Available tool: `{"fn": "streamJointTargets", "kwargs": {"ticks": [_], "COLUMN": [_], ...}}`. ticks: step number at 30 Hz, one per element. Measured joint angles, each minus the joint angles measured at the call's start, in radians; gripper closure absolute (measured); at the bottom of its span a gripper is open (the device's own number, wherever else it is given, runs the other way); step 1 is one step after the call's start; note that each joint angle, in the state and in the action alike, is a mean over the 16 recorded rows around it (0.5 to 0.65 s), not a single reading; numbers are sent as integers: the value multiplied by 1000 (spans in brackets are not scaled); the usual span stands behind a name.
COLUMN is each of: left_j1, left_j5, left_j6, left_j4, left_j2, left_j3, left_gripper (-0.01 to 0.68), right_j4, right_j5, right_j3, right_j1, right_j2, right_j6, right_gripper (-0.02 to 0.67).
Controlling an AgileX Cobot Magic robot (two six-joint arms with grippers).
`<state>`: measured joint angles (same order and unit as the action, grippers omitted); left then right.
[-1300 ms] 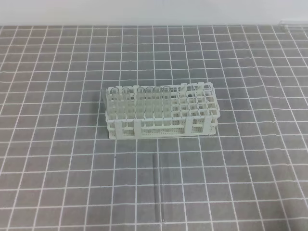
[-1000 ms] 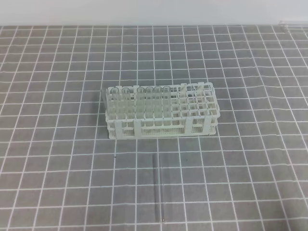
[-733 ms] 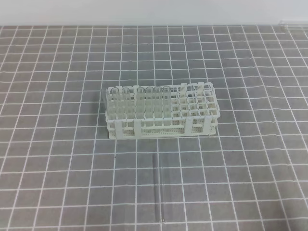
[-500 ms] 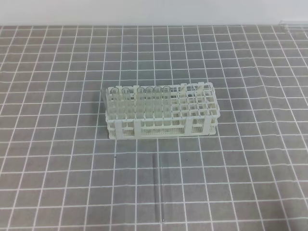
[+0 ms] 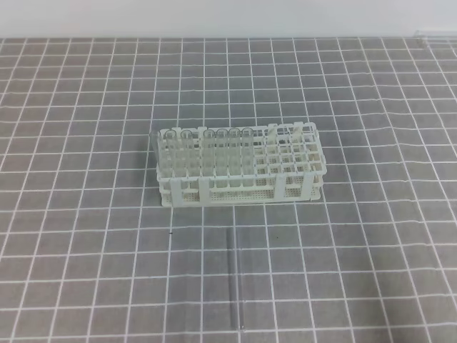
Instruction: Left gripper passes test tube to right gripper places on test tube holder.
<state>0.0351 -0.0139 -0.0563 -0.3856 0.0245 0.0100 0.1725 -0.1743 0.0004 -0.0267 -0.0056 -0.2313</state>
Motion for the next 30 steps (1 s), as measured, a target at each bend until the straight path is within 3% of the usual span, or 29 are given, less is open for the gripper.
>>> {"fn": "streamJointTargets", "kwargs": {"ticks": [5,10,21,30], "left_j1": [0,0,0,0], "left_j5": [2,-30,-206,-433], "left_j6": [-17,-38,-50,101], "left_j4": [-20,-33,-64,-67], "left_j2": [-3,-15,-203,-523], "left_j3": [-2,-22,-194,-445], "left_gripper": [675,675,675,675], "right_j4": [24,29,31,19], "right_j5": [-45,39,462,777], "right_j3": [-1,-18,-201,-405], "right_j1": [0,0,0,0], "right_j2": [0,0,97,311], "right_j6": [-69,-99,-86,-16], "right_gripper": [662,662,662,662]}}
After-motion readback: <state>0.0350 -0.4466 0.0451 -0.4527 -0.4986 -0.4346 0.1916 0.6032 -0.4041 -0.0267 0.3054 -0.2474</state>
